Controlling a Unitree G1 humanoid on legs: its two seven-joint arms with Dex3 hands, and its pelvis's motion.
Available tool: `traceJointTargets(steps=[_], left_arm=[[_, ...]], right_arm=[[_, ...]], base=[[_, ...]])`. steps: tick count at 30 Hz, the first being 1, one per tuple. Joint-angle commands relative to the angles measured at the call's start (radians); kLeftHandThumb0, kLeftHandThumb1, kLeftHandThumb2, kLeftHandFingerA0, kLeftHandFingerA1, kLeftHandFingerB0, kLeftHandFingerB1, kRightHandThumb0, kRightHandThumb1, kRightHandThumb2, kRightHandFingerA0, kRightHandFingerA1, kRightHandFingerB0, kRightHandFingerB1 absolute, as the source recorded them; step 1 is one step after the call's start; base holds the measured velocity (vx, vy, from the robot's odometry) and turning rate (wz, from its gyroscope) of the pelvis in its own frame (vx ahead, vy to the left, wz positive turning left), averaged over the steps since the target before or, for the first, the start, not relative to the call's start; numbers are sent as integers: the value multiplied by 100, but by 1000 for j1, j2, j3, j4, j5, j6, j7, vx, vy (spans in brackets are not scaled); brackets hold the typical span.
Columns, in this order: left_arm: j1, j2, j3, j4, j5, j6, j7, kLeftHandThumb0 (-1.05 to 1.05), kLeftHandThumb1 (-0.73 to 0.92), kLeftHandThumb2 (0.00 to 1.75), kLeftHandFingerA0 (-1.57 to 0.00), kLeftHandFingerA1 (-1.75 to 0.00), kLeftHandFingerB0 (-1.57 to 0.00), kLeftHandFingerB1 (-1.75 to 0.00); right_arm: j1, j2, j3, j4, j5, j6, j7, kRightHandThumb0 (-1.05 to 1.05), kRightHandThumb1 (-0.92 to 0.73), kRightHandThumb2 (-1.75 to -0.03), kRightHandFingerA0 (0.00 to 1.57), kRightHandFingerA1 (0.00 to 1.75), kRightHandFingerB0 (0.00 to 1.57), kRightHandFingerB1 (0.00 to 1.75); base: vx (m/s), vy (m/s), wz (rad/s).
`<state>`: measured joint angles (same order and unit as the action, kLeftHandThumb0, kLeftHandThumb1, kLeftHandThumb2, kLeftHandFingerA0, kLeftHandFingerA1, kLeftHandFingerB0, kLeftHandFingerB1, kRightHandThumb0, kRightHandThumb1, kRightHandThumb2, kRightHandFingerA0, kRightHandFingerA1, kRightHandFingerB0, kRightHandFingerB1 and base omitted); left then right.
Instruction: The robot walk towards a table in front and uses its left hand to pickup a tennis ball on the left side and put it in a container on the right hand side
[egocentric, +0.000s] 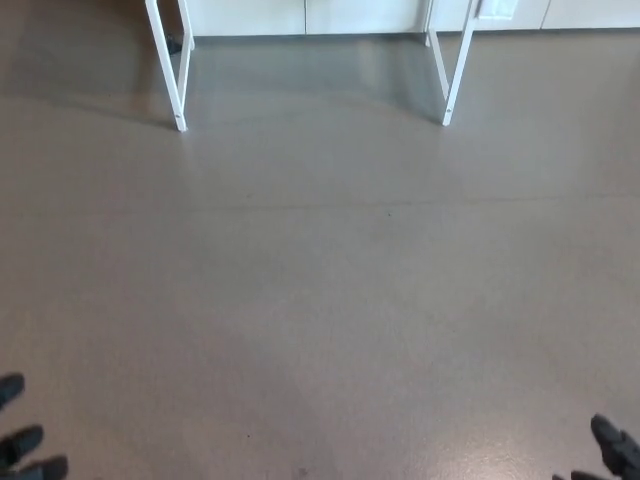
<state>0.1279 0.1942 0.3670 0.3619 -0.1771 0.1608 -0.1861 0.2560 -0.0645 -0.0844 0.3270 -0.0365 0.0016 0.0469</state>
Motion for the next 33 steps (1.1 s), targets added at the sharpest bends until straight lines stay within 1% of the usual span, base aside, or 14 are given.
traceJointTargets(steps=[1, 3, 6, 7, 11, 12, 14, 15, 21, 22, 24, 29, 30, 33], left_arm=[[17, 3, 98, -133, -252, 224, -113, 48, 48, 73, -32, -66, -24, -58], [50, -5, 95, -149, -236, 229, -106, 46, 47, 70, -35, -67, -27, -59], [74, 5, 85, -158, -234, 246, -129, 36, 39, 90, -31, -65, -22, -59], [77, 2, 84, -163, -236, 251, -125, 33, 57, 65, -32, -65, -24, -56], [90, -11, 67, -164, -227, 235, -124, 36, 53, 66, -36, -67, -28, -58], [90, -17, 62, -168, -226, 242, -117, 38, 39, 92, -34, -66, -24, -60], [97, -21, 60, -180, -231, 252, -111, 38, 39, 92, -32, -66, -23, -60], [100, -27, 60, -191, -236, 260, -106, 45, 51, 71, -25, -63, -21, -56], [128, -89, 73, -277, -304, 309, -95, 54, 56, 68, -14, -62, -14, -55], [131, -102, 77, -302, -310, 321, -74, 54, 37, 94, -14, -61, -9, -56], [132, -118, 80, -332, -314, 332, -56, 54, 37, 95, -15, -62, -9, -56], [155, -160, 35, -380, -254, 302, -13, 53, 46, 71, -24, -66, -17, -57], [162, -153, 13, -384, -229, 293, -10, 47, 42, 69, -21, -62, -20, -56], [180, -131, -35, -382, -183, 262, -13, 46, 42, 66, -22, -62, -22, -56]], right_arm=[[20, 32, -77, -111, 132, 71, 17, -20, -71, -66, 6, 71, 0, 1], [69, 45, -60, -146, 114, 52, 20, -21, -72, -65, 7, 74, 0, 1], [108, 69, -41, -194, 120, 69, 29, -24, -74, -61, 3, 71, 0, 2], [112, 73, -37, -197, 119, 70, 31, -27, -66, -80, 2, 58, 0, 0], [94, 64, -25, -214, 101, 93, 31, -31, -62, -77, 2, 49, 0, 0], [79, 67, -25, -217, 99, 98, 20, -28, -59, -76, 4, 50, 0, 2], [80, 71, -15, -207, 80, 83, 3, -25, -70, -59, 0, 52, 0, 7], [86, 73, -8, -189, 67, 60, -5, -30, -61, -80, 1, 42, 0, 9], [108, 69, 3, -135, 89, -13, 31, -31, -58, -76, 1, 41, 0, 1], [113, 81, 10, -162, 87, -1, 17, -30, -59, -77, 2, 40, 0, 0], [116, 95, 16, -185, 85, 6, 3, -31, -59, -78, 1, 40, 0, 3], [141, 128, 36, -267, 72, 30, -22, -36, -56, -80, 0, 43, 0, 8], [138, 130, 39, -252, 73, 20, -15, -29, -62, -60, 0, 55, 0, 27], [128, 119, 51, -203, 65, -9, 4, -33, -60, -61, 0, 54, 0, 30]], base=[[0, 0, 0], [0, 0, 0], [0, 0, 0], [0, 0, 0], [58, -2, 3], [-62, -8, 11], [-48, -2, 23], [-54, 10, -6], [32, 138, -9], [84, 308, -31], [179, 476, -39], [178, 270, 4], [213, 116, 3], [217, 35, 13]])
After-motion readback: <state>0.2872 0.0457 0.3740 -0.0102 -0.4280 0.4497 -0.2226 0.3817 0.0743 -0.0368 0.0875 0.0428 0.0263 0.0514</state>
